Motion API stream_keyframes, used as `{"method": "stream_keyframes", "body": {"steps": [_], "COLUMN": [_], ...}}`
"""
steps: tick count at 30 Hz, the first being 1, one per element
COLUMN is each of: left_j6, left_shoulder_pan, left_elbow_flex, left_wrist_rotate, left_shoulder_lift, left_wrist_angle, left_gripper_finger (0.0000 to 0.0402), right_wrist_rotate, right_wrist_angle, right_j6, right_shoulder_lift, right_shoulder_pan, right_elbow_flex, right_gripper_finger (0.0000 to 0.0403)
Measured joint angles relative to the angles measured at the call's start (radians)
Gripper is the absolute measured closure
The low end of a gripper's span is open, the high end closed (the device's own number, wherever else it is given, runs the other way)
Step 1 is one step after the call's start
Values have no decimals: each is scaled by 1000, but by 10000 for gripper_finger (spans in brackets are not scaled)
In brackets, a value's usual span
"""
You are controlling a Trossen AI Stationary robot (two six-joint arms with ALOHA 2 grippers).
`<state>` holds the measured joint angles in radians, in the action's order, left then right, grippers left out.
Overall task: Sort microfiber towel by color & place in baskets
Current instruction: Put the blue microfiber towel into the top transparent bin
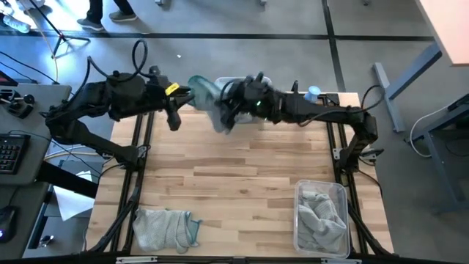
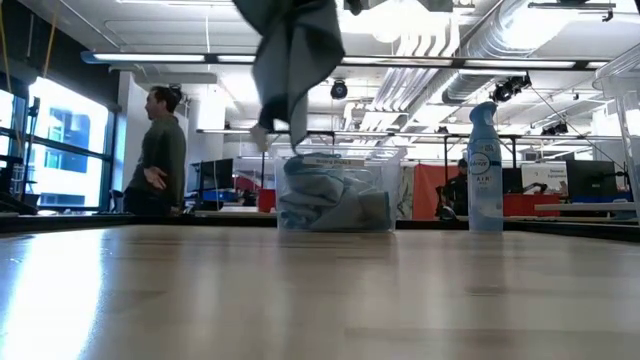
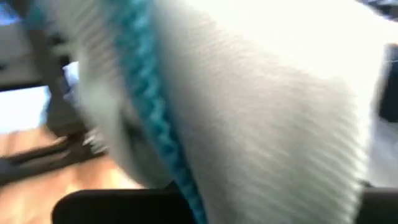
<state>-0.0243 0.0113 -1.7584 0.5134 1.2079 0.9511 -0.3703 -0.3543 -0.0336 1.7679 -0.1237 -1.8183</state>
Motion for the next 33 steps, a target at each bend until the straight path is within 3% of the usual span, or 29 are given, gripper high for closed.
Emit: {"method": "stream_keyframes", "body": {"steps": [5,9,23,29,33], "left_j6": [-113,-176,-387,-393,-393], "left_shoulder_pan": [9,8,8,8,8], "left_elbow_flex": [11,99,563,637,640], "left_wrist_rotate": [26,26,-17,-33,-40], "left_shoulder_lift": [-36,-90,-441,-520,-537], "left_wrist_angle": [201,258,145,83,83], "left_gripper_finger": [300,300,300,300,300], "right_wrist_rotate": [-49,-48,-47,-40,-62], "right_wrist_angle": [20,81,-92,-81,-183], "right_j6": [57,94,-17,-13,-61], "right_shoulder_lift": [-41,-48,-5,81,117], "right_shoulder_pan": [-70,-120,-266,-288,-300], "right_elbow_flex": [0,0,0,0,0], "right_gripper_finger": [400,401,402,402,403]}}
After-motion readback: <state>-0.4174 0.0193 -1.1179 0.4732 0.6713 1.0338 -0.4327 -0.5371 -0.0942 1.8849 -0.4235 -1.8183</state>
